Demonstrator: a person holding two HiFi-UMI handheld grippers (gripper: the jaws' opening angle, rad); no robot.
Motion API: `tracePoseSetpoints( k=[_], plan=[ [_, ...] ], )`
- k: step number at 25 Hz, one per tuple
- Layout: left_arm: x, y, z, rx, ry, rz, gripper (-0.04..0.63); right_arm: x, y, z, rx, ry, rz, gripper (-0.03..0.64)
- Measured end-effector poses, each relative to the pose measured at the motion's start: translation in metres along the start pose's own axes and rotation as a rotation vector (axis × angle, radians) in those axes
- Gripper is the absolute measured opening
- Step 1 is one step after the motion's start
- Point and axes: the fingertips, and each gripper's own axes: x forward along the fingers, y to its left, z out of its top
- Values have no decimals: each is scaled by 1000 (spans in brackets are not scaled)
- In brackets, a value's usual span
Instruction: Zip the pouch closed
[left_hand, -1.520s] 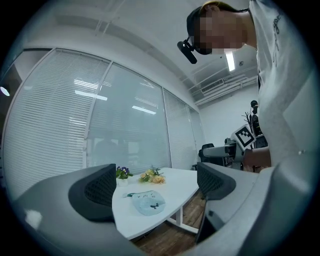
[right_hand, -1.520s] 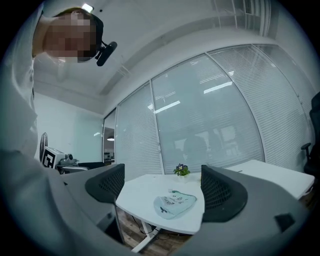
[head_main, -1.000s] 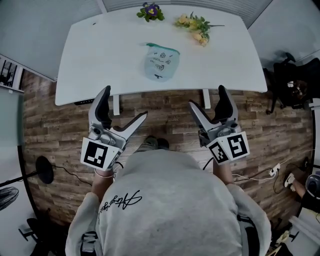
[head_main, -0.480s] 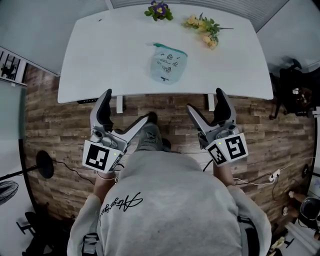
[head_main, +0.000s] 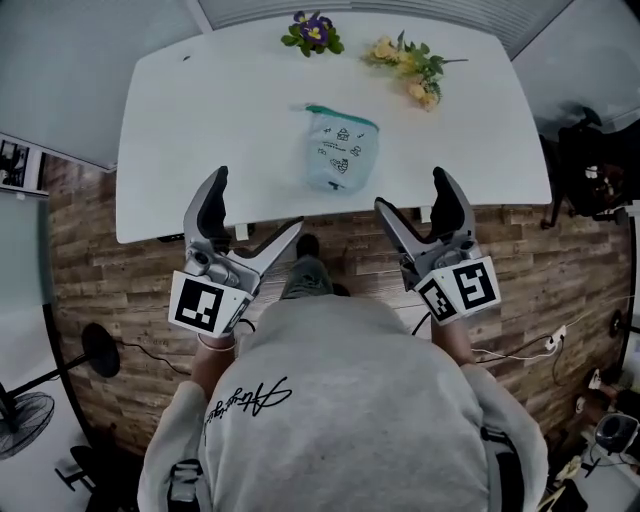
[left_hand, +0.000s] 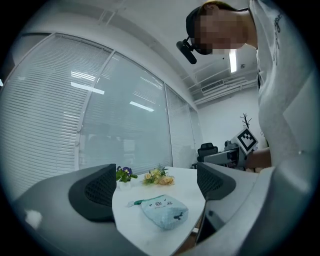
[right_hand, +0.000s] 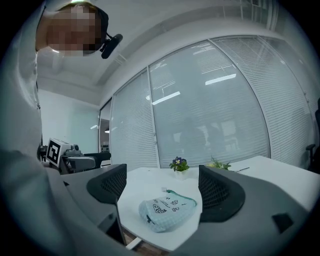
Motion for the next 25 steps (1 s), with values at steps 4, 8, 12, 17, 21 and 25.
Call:
tracePoseSetpoints(
  k=[4, 8, 12, 17, 21, 25],
  plan=[
    [19, 22, -7, 2, 14, -31, 486, 29, -3, -2, -1, 16, -8, 434],
    [34, 44, -14, -8, 21, -50, 486, 53, -10, -3, 3, 20, -21, 431],
    [49, 66, -17, -19, 28, -65, 486, 78, -18, -5, 16, 25, -38, 428],
    [69, 91, -18, -11, 18, -108, 486, 104, -21, -1, 13, 13, -64, 427],
    [83, 102, -18, -21, 6, -156, 486, 113, -27, 0, 6, 10, -106, 425],
    [95, 105, -25, -35, 10, -214, 486, 117, -32, -5, 18, 12, -149, 421]
  ],
)
